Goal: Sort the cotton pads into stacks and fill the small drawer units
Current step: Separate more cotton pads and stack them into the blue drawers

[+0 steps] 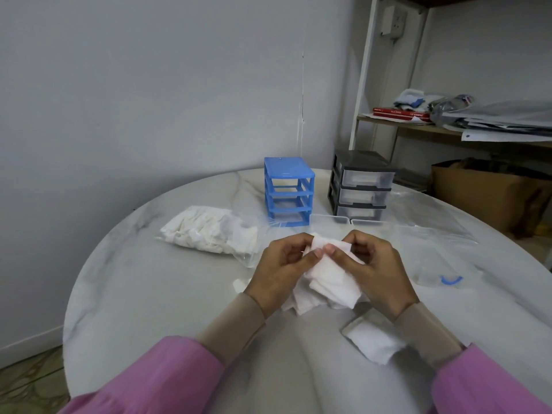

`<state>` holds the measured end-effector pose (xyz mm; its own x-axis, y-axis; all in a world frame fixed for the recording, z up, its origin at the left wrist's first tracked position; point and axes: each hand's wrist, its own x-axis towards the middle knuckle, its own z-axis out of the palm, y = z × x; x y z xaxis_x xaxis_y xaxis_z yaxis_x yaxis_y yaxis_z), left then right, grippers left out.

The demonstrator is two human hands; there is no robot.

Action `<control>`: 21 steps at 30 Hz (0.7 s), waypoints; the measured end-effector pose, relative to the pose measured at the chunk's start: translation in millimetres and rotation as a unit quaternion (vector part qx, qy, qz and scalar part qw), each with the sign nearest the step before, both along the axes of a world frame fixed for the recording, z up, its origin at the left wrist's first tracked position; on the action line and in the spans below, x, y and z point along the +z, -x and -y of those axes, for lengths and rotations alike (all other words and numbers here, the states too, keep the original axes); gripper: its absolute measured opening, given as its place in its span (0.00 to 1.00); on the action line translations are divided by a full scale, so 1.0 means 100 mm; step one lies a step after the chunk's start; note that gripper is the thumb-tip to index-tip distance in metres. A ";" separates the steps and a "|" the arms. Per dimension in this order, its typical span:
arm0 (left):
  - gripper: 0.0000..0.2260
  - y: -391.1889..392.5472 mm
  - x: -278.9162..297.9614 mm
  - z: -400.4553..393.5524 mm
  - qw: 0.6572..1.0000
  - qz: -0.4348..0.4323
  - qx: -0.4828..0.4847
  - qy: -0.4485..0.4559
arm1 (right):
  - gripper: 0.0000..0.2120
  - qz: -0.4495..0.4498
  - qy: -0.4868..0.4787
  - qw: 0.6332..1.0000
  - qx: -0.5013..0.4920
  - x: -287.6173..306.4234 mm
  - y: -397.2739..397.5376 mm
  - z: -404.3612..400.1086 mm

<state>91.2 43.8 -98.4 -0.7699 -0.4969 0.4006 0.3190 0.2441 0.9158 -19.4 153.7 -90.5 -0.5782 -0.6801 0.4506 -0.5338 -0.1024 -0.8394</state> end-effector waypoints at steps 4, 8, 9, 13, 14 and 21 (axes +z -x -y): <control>0.05 0.01 -0.01 0.03 0.999 0.000 0.040 0.003 | 0.15 0.019 -0.004 0.999 0.027 0.01 0.00 0.00; 0.09 0.00 0.01 0.05 0.998 -0.016 0.063 0.001 | 0.16 0.031 -0.013 0.998 0.057 0.00 0.02 0.00; 0.09 0.00 0.02 0.04 0.998 -0.016 0.065 0.002 | 0.15 0.031 -0.015 0.997 0.063 -0.01 0.02 0.00; 0.10 0.00 0.02 0.03 0.998 -0.021 0.055 -0.032 | 0.14 0.039 -0.007 0.997 0.067 -0.02 0.03 0.02; 0.10 0.00 0.03 0.03 0.998 -0.023 0.049 -0.038 | 0.15 0.043 -0.003 0.997 0.064 -0.02 0.04 0.02; 0.05 0.01 0.01 0.02 0.999 -0.012 0.026 -0.017 | 0.17 0.054 -0.001 0.998 0.042 -0.01 0.01 0.01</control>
